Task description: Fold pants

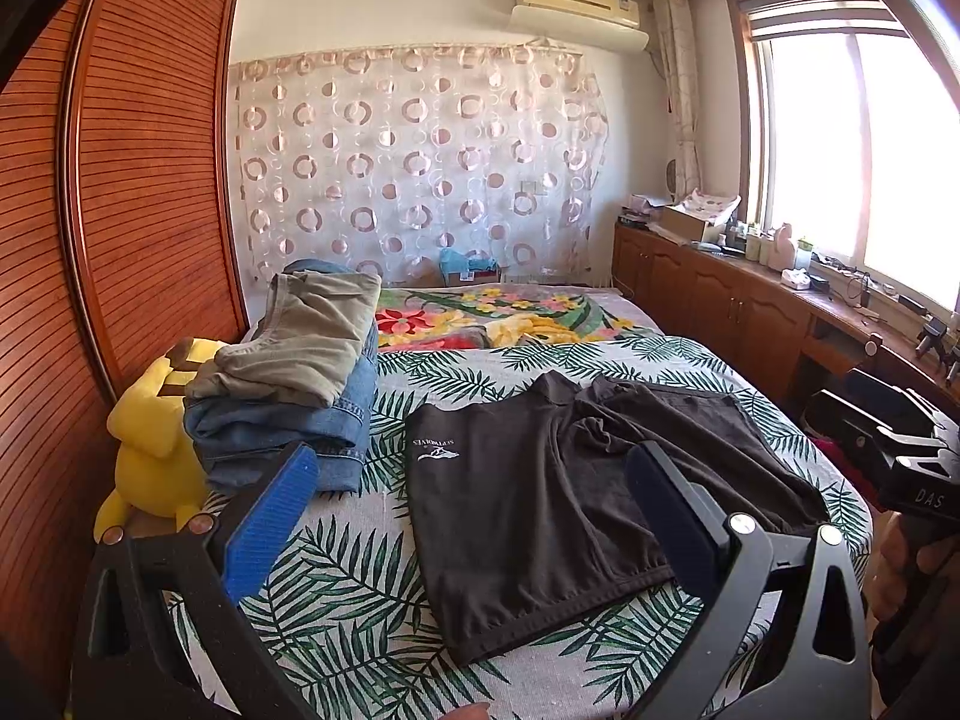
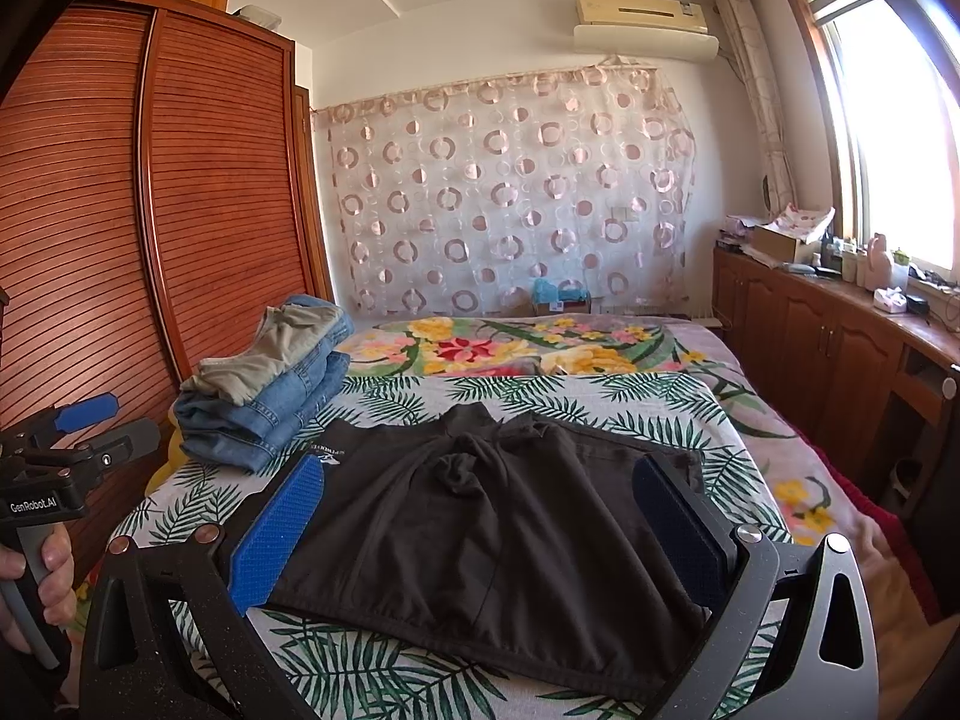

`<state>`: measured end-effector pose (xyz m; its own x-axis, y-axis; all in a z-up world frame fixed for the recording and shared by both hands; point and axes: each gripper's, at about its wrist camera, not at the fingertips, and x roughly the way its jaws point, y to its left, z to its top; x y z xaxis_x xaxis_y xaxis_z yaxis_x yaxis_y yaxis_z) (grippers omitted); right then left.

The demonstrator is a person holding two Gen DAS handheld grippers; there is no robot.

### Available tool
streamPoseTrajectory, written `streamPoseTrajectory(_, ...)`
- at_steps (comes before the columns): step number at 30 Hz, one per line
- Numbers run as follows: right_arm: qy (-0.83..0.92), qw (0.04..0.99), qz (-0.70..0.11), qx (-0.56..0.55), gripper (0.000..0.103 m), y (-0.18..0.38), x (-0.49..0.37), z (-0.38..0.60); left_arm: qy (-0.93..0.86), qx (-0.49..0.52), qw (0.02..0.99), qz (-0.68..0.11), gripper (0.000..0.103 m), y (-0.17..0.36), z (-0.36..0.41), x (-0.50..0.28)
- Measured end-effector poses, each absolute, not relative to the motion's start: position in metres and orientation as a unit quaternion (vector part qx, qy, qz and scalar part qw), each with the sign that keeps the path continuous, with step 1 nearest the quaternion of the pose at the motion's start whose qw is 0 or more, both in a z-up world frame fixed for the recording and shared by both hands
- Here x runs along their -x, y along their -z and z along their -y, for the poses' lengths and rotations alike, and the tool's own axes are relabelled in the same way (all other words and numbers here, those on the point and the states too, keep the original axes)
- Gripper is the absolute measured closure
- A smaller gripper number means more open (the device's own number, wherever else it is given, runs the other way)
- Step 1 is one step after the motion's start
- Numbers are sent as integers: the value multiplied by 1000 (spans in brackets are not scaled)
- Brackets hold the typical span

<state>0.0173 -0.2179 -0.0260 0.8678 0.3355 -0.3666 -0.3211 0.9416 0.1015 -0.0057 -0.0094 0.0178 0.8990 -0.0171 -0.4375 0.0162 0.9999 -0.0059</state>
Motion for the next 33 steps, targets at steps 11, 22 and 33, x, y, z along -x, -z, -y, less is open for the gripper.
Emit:
streamPoseTrajectory(11, -170, 966, -191, -19, 0, 25, -17, 219, 9, 2, 975, -223, 0, -20, 10, 4)
streamPoseTrajectory(22, -170, 967, -191, -19, 0, 26, -17, 219, 8, 3, 975, -222, 0, -19, 9, 5)
streamPoseTrajectory(33, -163, 966, -199, -14, 0, 31, -20, 221, 11, -1, 971, -237, 0, -25, 28, 0)
